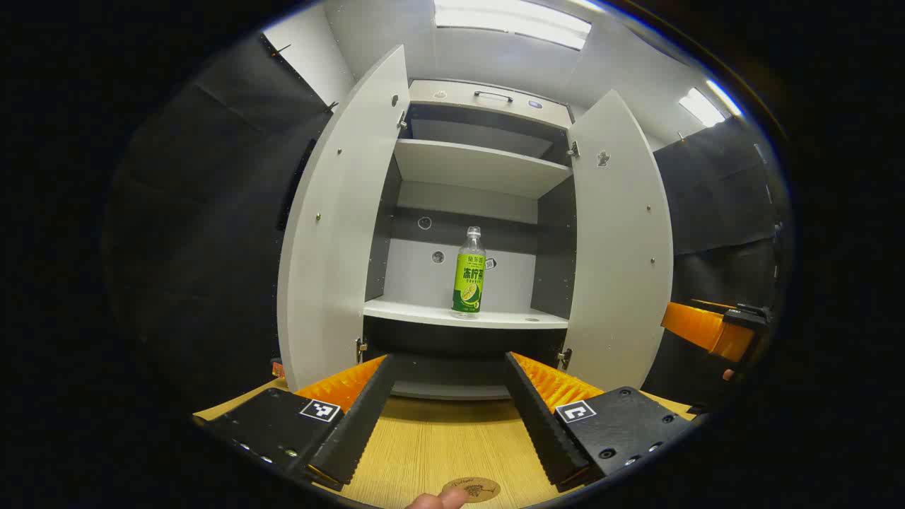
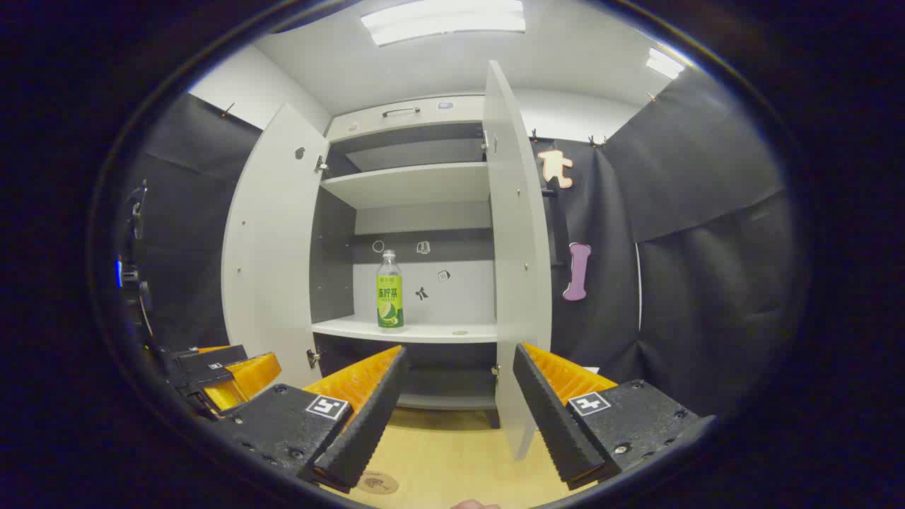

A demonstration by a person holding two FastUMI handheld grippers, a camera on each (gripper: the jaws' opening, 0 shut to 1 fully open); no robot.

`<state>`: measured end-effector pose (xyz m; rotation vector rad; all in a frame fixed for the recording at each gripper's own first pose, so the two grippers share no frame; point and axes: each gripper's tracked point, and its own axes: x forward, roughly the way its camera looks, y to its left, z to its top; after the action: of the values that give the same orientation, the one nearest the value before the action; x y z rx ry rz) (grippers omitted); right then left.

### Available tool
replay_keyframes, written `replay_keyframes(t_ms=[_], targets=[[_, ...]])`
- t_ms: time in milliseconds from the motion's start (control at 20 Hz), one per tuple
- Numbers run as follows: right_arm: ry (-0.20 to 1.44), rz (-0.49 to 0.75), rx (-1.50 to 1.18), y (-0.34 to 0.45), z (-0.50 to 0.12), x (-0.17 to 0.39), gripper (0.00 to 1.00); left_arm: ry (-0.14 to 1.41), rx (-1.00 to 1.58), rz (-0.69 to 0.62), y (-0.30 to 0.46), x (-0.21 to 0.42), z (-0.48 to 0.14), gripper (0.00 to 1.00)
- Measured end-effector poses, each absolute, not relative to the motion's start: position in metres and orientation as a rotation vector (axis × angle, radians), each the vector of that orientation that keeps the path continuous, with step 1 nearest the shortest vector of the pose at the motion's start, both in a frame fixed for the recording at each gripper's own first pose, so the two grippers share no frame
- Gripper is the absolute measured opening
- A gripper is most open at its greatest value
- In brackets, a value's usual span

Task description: Grasp the bottle in the cabinet with the left hand and place it on the coaster, then close the right door with the right hand and the left door with the left hand.

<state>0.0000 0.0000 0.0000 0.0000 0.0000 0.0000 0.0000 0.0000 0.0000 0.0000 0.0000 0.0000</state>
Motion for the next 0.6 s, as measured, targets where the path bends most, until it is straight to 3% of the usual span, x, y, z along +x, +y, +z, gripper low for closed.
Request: replay_keyframes(t_ms=[600], targets=[[0.026, 0.011, -0.008, 0.008, -0.014, -0.003, 0.98, 0.026, 0.013, -0.029, -0.002, 0.01, -0.004, 0.95]])
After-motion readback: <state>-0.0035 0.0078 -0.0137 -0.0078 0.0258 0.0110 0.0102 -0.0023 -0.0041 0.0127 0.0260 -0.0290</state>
